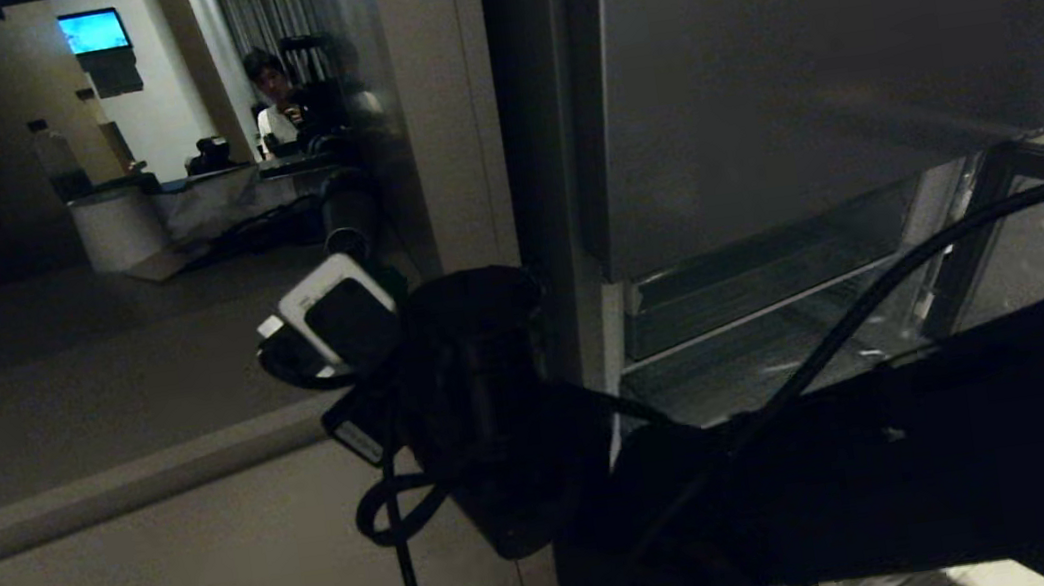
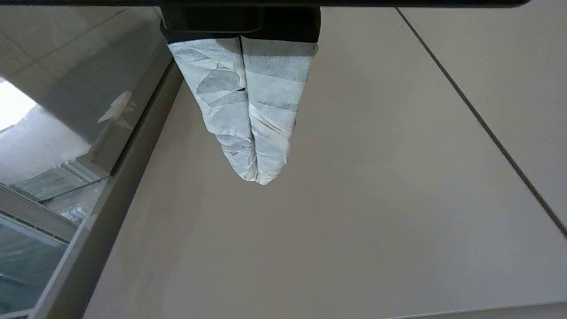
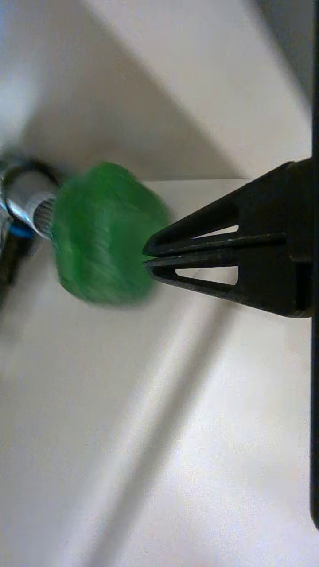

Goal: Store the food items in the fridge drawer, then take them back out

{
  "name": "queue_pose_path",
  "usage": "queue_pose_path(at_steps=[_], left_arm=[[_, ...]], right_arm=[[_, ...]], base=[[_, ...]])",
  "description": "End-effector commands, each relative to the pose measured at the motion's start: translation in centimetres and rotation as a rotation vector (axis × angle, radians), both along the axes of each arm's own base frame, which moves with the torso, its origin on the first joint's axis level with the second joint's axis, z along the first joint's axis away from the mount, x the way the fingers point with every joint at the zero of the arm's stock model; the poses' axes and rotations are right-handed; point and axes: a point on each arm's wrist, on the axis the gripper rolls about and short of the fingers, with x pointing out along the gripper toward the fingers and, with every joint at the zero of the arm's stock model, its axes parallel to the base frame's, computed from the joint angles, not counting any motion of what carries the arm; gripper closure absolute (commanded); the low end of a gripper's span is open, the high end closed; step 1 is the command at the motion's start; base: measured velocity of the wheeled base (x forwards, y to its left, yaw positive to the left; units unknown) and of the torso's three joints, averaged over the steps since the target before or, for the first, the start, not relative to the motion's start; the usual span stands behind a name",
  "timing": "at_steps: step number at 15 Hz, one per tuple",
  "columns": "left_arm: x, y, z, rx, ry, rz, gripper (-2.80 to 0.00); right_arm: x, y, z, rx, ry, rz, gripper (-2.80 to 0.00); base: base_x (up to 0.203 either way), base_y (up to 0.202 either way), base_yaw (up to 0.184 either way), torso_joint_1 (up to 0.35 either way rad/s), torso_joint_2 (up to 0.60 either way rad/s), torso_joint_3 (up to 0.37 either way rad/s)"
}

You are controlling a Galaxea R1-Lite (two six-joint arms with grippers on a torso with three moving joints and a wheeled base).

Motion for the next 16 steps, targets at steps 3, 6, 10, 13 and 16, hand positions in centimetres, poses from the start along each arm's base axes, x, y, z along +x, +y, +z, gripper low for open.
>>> queue_pose_path(at_steps=[3,6,10,13,16], left_arm=[[0.0,0.0,0.0,0.000,0.000,0.000,0.00],[0.0,0.0,0.0,0.000,0.000,0.000,0.00],[0.0,0.0,0.0,0.000,0.000,0.000,0.00],[0.0,0.0,0.0,0.000,0.000,0.000,0.00],[0.0,0.0,0.0,0.000,0.001,0.000,0.00]], right_arm=[[-4.9,-6.4,0.5,-0.068,0.067,0.019,0.00],[-7.0,-12.2,0.8,-0.064,0.114,-0.037,0.00],[-8.3,-19.3,-1.5,-0.093,0.193,-0.206,0.00],[-9.6,-22.9,-2.1,-0.049,0.261,-0.292,0.00],[-10.7,-25.6,-2.6,0.002,0.472,-0.394,0.00]], base=[[0.000,0.000,0.000,0.000,0.00,0.000],[0.000,0.000,0.000,0.000,0.00,0.000],[0.000,0.000,0.000,0.000,0.00,0.000],[0.000,0.000,0.000,0.000,0.00,0.000],[0.000,0.000,0.000,0.000,0.00,0.000]])
